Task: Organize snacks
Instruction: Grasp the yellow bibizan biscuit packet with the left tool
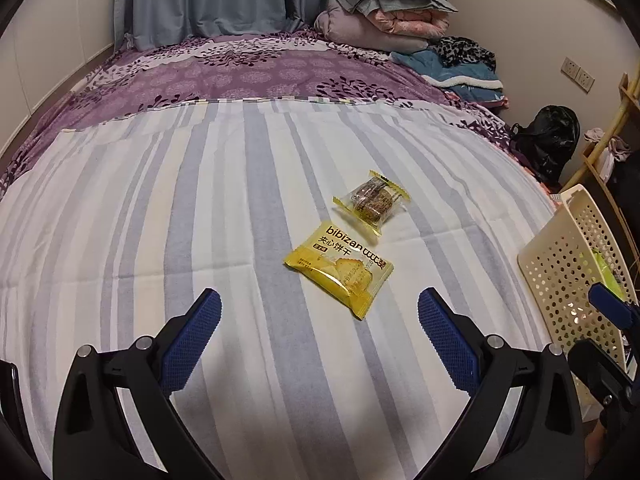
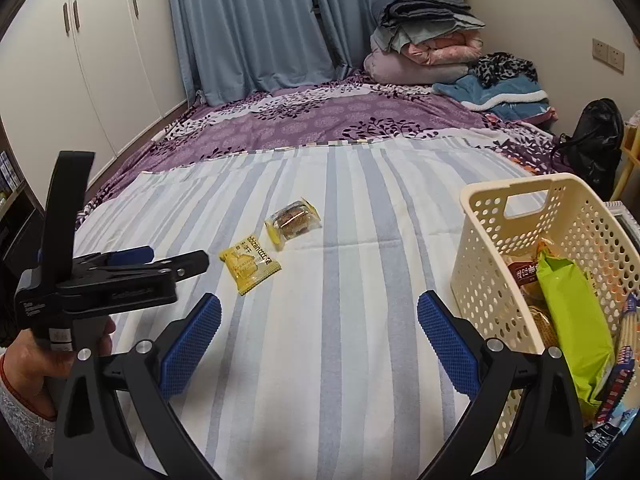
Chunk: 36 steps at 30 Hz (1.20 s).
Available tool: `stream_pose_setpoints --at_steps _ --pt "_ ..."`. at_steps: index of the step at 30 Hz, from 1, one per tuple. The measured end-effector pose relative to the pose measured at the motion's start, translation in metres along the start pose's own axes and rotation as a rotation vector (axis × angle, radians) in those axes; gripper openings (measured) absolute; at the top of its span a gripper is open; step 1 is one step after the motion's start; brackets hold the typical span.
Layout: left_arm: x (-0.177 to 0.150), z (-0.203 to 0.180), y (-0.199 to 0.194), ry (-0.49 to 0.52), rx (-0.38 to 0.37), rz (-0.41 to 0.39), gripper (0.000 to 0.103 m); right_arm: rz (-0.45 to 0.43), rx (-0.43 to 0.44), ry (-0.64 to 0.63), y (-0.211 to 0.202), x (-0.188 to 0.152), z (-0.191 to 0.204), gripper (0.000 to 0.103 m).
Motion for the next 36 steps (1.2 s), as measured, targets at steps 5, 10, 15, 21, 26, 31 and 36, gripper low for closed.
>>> stream_pose_setpoints --at_steps 5,10,15,21,26,31,36 --pt "0.004 -0.007 0.029 0.005 0.026 0.033 0.1 0.022 0.004 -0.02 0.014 -0.006 0.005 0.098" --pt "0.008 -0.011 0.059 -0.018 0.058 0.067 0.1 0.057 0.014 -0.014 0.029 -0.014 0.005 0.098" --pt "0.008 -0.013 0.087 -0.023 0.113 0.099 0.1 0.08 0.009 0.003 0.041 -0.018 0.001 0.098" --pt "0.005 -0.01 0.091 0.031 0.123 0.088 0.1 0.099 0.003 0.016 0.049 -0.022 -0.001 0.098" --pt "-0.001 0.014 0.082 -0.011 0.137 0.097 0.1 0.111 0.014 0.014 0.056 -0.023 0.004 0.098" --pt "-0.012 0.041 0.068 -0.042 0.14 0.113 0.1 0.119 0.031 -0.001 0.058 -0.024 0.014 0.098" --pt "-0.02 0.056 0.052 -0.062 0.122 0.128 0.1 0.121 0.036 -0.011 0.057 -0.024 0.019 0.098"
Point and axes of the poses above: each gripper's, at about its wrist camera, not at the fingertips, and y roughly the way its jaws point, z to its left, x to its top, the point moved 2 cm from there along y, roughly the way its jaws point, and after that the axes turned 9 degrees about -z, right-handed, at the moved point
